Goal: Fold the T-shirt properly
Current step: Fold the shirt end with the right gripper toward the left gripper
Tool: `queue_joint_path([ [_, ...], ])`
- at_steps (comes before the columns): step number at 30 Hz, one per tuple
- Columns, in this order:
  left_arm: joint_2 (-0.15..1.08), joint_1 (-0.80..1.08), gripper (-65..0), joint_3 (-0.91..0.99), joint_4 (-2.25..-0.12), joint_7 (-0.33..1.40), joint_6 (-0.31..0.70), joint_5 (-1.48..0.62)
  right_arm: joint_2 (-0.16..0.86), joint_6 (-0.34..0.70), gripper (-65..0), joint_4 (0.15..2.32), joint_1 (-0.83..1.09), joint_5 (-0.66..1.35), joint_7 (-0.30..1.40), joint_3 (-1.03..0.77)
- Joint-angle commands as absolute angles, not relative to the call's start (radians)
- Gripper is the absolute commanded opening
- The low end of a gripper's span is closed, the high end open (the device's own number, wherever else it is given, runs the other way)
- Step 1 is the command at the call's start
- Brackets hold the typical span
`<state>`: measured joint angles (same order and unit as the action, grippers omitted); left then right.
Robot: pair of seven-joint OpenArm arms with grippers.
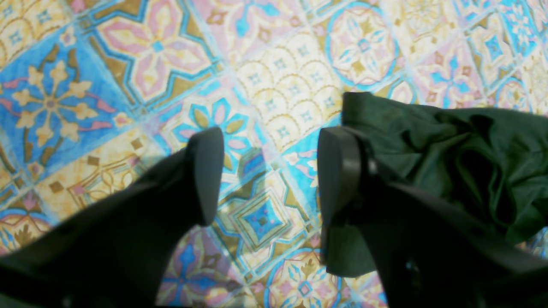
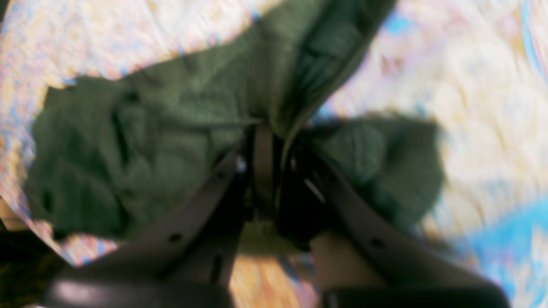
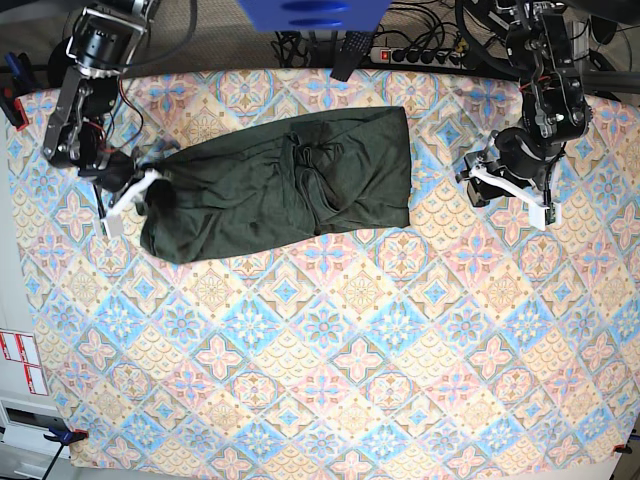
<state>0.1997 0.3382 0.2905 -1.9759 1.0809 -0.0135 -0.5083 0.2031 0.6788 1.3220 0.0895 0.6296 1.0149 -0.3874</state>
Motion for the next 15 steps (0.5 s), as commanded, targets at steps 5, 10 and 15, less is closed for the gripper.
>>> queue_joint_path([
  [5,0.208,0.334,-30.0,0.328,-1.992,1.063,-0.012,-0.518,0.223,0.685,-65.0,1.345,0.081,0.65,1.033,-0.389],
  [10,0.208,0.334,-30.2,0.34,-1.992,1.067,-0.012,-0.516,0.217,0.687,-65.0,1.351,0.084,0.651,1.053,-0.378],
  [15,0.208,0.34,-43.7,0.34,-1.991,1.069,-0.012,-0.513,0.206,0.687,-65.0,1.414,0.084,0.704,1.053,-0.259],
])
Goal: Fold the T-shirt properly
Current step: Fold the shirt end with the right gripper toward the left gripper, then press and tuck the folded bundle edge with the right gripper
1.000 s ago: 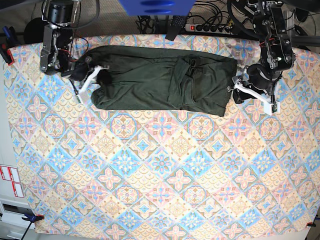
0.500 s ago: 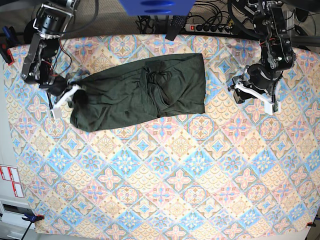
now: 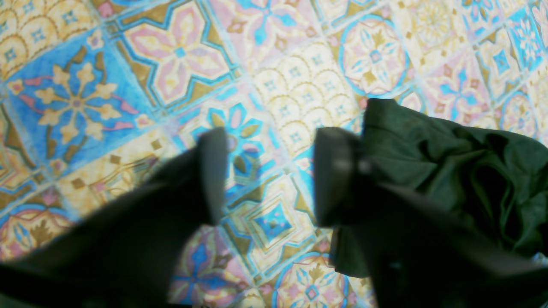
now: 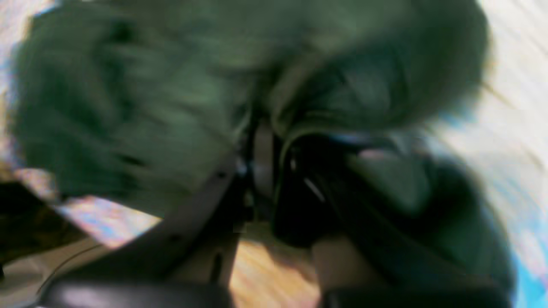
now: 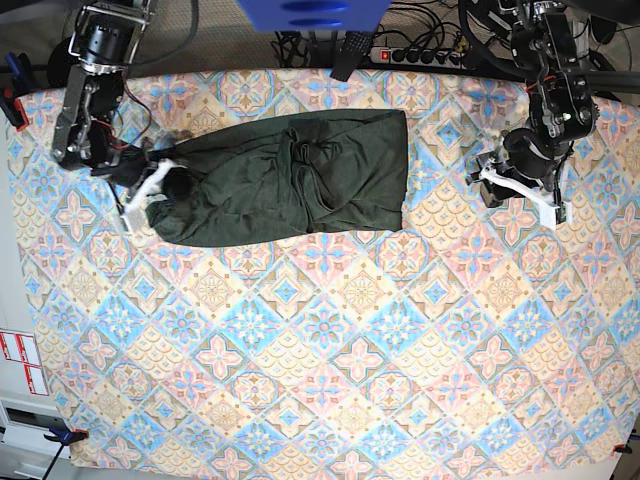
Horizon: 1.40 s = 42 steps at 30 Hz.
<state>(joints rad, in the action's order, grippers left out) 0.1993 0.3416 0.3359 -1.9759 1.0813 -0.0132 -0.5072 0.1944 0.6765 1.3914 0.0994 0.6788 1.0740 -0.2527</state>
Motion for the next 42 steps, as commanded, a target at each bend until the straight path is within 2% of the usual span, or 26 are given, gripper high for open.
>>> queue_joint_path([
  [1,0.208,0.34,-46.3,0.34,-1.991,1.069,-0.012,-0.513,0.206,0.687,-65.0,1.428,0.084,0.728,1.053,-0.231],
  [2,0.208,0.34,-48.1,0.34,-1.991,1.069,-0.012,-0.513,0.206,0.687,-65.0,1.445,0.084,0.75,1.053,-0.2],
  [10,0.211,0.354,-46.7,0.346,-1.906,1.064,-0.013,-0.512,0.206,0.687,-65.0,1.593,0.084,0.816,1.053,-0.019],
  [21,0.223,0.354,-46.5,0.404,-1.794,1.063,-0.013,-0.513,0.203,0.687,-65.0,1.71,0.084,0.825,1.05,0.127],
  [26,0.223,0.355,-46.5,0.401,-1.796,1.063,-0.013,-0.513,0.162,0.687,-65.0,1.751,0.082,0.819,1.052,0.191],
  [37,0.22,0.354,-46.5,0.398,-1.796,1.066,-0.013,-0.513,0.157,0.687,-64.7,1.758,0.051,0.756,1.052,0.314],
  [42,0.22,0.354,-46.5,0.398,-1.797,1.066,-0.013,-0.513,0.156,0.687,-64.7,1.709,-0.039,0.618,1.052,0.441],
])
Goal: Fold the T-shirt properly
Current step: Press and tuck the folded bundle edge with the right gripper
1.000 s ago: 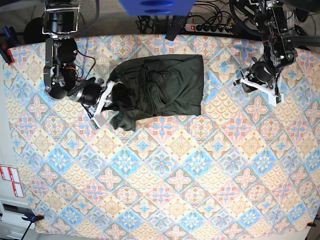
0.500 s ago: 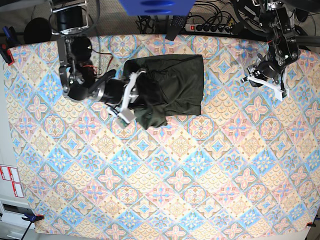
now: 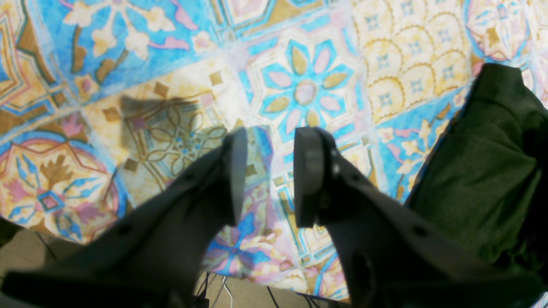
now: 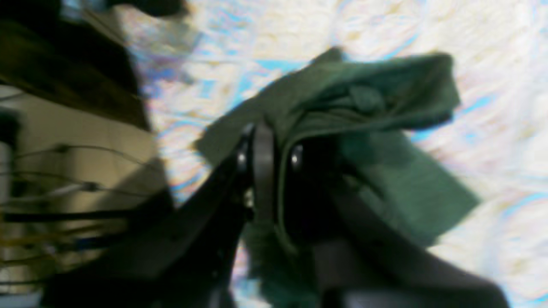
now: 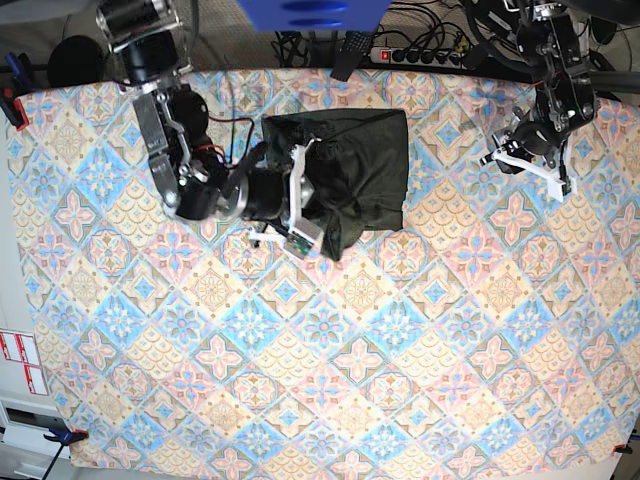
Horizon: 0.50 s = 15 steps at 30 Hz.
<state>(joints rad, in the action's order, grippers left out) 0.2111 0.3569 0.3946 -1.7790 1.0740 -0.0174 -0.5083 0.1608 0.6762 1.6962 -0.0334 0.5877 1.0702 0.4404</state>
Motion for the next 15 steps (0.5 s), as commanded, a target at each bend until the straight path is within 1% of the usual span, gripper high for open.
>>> queue_joint_path([
  [1,0.22,0.354,-46.5,0.398,-1.799,1.067,-0.013,-0.513,0.154,0.687,-64.7,1.702,-0.054,0.59,1.052,0.479],
  [3,0.22,0.354,-46.5,0.398,-1.799,1.069,-0.013,-0.513,0.153,0.687,-64.7,1.692,-0.074,0.538,1.052,0.538],
  [8,0.22,0.354,-46.5,0.401,-1.799,1.069,-0.013,-0.513,0.093,0.687,-64.7,1.636,-0.113,0.412,1.052,0.644],
  [11,0.219,0.354,-46.5,0.401,-1.799,1.069,-0.013,-0.513,0.088,0.687,-64.7,1.606,-0.131,0.367,1.046,0.7],
  [15,0.217,0.354,-46.5,0.398,-1.799,1.069,-0.013,-0.513,0.047,0.687,-64.7,1.544,-0.15,0.328,1.043,0.745],
])
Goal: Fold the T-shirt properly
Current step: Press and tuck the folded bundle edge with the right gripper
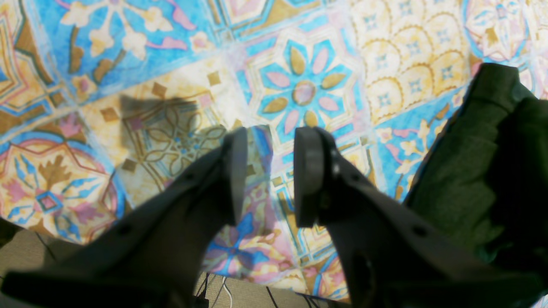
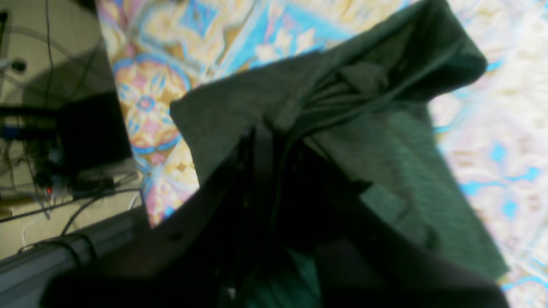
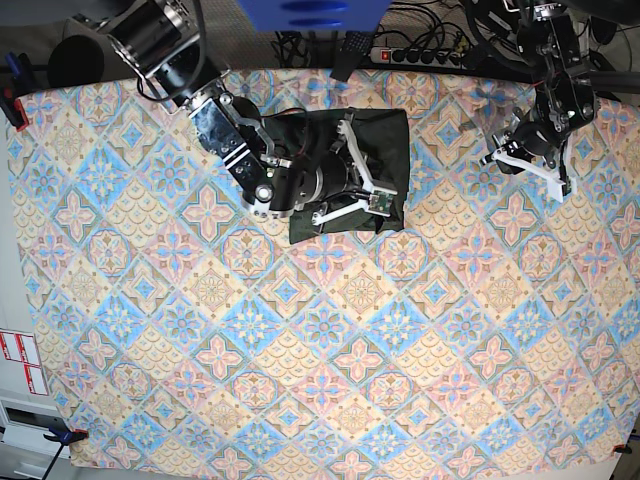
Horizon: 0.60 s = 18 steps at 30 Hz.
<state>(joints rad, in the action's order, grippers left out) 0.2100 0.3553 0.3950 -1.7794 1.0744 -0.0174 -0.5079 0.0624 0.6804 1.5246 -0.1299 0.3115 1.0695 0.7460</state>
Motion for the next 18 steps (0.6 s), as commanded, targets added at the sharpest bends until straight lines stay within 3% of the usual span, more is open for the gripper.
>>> queue_joint_path([
  [1,0.217,0.354,-46.5,0.398,-1.799,1.069,-0.013,-0.513,0.036,0.687,-64.7,1.531,-0.15,0.326,1.043,0.745],
  [18,0.217,0.354,-46.4,0.398,-1.799,1.069,-0.013,-0.515,0.024,0.685,-64.8,1.529,-0.168,0.323,0.977,0.596],
])
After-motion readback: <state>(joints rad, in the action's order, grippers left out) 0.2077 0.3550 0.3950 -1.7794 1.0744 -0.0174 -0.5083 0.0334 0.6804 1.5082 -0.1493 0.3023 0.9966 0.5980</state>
